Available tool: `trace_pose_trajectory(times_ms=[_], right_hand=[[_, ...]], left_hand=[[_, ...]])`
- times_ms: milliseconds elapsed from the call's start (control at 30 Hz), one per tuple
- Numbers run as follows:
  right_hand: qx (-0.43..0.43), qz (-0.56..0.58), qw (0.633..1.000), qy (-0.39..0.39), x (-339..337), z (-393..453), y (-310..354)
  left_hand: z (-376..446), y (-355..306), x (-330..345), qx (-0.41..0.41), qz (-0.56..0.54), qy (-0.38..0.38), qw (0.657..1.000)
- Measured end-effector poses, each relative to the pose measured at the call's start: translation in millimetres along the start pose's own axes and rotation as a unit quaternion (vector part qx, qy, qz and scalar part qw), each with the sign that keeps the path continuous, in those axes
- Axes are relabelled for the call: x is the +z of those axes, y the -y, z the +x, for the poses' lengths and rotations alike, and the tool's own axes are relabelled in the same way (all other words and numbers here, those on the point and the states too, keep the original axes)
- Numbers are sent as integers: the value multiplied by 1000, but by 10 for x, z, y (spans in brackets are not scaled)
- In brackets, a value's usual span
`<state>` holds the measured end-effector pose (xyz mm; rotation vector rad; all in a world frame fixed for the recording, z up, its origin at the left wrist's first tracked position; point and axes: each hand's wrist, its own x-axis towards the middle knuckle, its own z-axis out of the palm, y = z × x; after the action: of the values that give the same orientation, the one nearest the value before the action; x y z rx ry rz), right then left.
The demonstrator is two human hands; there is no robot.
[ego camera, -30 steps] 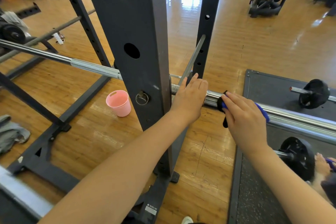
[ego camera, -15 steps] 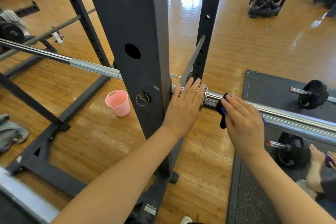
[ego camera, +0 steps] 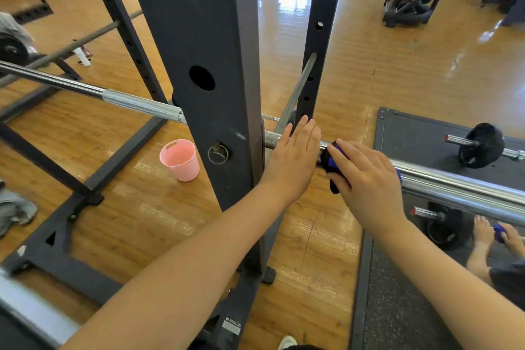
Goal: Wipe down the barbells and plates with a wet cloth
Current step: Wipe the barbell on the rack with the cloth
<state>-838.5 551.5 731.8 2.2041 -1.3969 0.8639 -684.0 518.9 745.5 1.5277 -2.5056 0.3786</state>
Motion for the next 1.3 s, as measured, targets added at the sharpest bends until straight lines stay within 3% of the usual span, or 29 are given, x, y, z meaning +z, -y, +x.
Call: trace_pose_trajectory(times_ms=[267, 333, 467, 533, 700, 800, 1033, 1100, 1233, 1300], right_hand=[[42, 36, 998, -33, -44, 9, 25], [31, 42, 998, -35, -2, 55, 77], [3, 37, 999, -11, 70, -8, 83], [6, 32, 999, -22, 39, -67, 17], [48, 15, 998, -43, -44, -95, 19], [45, 28, 997, -50, -15, 8, 127], [17, 30, 999, -19, 148, 19, 159], [13, 35, 999, -24, 131, 2, 115], [33, 20, 998, -46, 81, -88, 68], [57, 20, 997, -43, 51, -91, 74]], left_hand=[[196, 82, -221, 18, -46, 110, 993], [105, 47, -137, -2, -18, 70, 997], [-204, -9, 132, -48, -10, -81, 996], [-242, 14, 200, -47, 29, -90, 994], [-112, -26, 155, -53, 72, -53, 995], [6, 13, 54, -45, 12, -32, 998], [192, 102, -175, -16, -79, 111, 991], [129, 101, -135, -14, -55, 79, 995], [-184, 47, 88, -24, -25, -67, 997], [-237, 30, 144, -28, 12, -61, 998]])
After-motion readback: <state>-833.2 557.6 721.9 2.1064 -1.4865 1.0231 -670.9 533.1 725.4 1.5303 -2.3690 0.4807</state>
